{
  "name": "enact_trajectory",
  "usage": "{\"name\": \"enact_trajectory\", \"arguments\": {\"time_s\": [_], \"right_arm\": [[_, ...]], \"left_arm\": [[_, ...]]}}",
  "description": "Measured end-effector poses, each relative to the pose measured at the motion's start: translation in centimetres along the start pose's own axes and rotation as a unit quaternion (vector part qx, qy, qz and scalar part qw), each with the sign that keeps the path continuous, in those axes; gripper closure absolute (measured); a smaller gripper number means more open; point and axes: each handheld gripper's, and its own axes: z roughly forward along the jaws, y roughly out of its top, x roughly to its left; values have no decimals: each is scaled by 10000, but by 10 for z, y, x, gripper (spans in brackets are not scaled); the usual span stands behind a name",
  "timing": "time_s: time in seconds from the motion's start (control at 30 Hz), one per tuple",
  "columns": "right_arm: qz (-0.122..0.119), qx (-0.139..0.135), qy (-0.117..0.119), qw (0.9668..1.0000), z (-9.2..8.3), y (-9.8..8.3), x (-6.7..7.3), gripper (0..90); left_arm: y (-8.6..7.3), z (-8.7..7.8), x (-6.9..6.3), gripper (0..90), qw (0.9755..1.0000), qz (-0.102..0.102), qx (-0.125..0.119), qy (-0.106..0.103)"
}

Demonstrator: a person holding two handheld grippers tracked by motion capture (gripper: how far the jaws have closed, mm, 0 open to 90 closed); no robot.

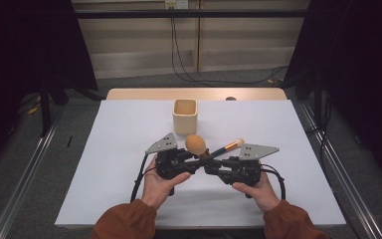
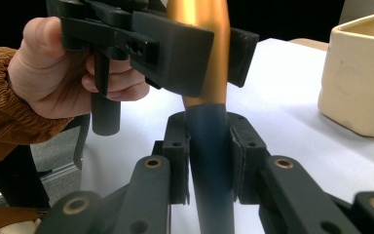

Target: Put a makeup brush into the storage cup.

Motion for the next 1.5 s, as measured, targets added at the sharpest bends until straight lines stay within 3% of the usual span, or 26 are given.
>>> {"name": "enact_trajectory", "arguments": {"time_s": [0.33,1.07,1.3,1.43,1.5], "right_arm": [[-26,64,-90,9999,0,0,2,595],[144,15,-309,9994,-5,2,-1,117],[99,-23,-380,9992,-9,2,-2,57],[190,-103,-415,9989,-11,3,-4,51],[174,-73,-590,9981,-12,2,-4,59]], "left_arm": [[2,-4,1,658,10000,31,24,60],[6,-19,10,658,9992,40,66,404],[6,-21,10,659,9989,83,113,450],[6,-22,10,659,9986,72,107,512],[6,-24,11,658,9985,83,129,524]]}}
